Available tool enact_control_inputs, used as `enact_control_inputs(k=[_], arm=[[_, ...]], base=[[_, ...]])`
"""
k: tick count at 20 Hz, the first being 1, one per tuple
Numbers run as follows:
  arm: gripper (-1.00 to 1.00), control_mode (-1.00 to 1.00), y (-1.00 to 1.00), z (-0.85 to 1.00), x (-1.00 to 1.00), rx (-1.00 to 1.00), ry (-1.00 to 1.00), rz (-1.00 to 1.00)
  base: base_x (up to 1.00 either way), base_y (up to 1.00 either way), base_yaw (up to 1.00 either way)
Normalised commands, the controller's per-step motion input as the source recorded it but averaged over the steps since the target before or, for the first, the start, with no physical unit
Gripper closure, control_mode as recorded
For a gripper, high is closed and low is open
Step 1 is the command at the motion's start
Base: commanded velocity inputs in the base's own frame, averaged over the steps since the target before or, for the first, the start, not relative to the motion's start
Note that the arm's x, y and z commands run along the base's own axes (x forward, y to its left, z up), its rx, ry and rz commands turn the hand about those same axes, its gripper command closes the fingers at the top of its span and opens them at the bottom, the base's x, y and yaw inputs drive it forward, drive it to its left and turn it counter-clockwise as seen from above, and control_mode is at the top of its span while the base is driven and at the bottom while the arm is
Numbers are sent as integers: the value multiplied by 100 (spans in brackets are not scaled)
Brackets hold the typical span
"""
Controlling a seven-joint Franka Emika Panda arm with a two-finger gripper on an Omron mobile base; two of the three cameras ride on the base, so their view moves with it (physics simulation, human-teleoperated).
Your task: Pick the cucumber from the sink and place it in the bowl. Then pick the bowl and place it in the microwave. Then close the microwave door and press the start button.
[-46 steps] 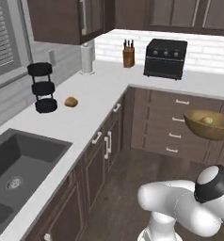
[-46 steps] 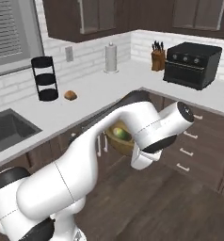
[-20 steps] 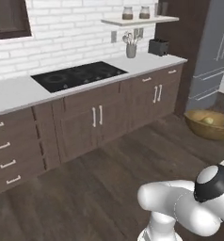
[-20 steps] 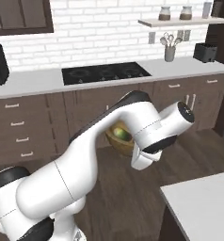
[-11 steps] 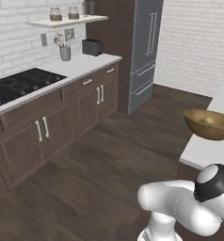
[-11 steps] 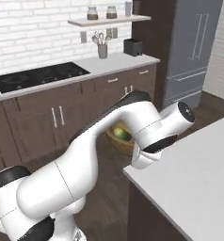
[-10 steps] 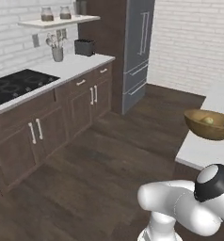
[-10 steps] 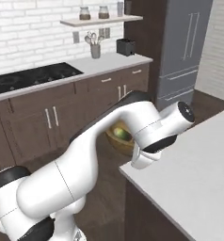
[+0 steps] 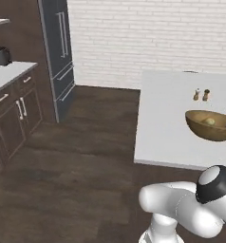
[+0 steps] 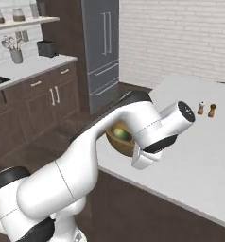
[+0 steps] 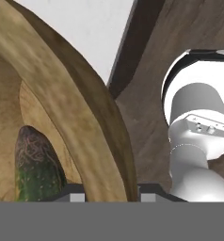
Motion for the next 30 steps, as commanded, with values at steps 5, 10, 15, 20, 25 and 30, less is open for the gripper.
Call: enact_control_inputs(k=[5, 10, 15, 20, 25, 30], arm=[[100, 100, 0, 0, 0, 0, 0, 0], [100, 100, 0, 0, 0, 0, 0, 0], [100, 100, 0, 0, 0, 0, 0, 0], [100, 100, 0, 0, 0, 0, 0, 0], [100, 100, 0, 0, 0, 0, 0, 0], [100, 100, 0, 0, 0, 0, 0, 0]], base=[[0, -43, -66], [0, -37, -67], [7, -42, -67], [30, -47, -67], [42, -51, -64], [59, -48, -64]])
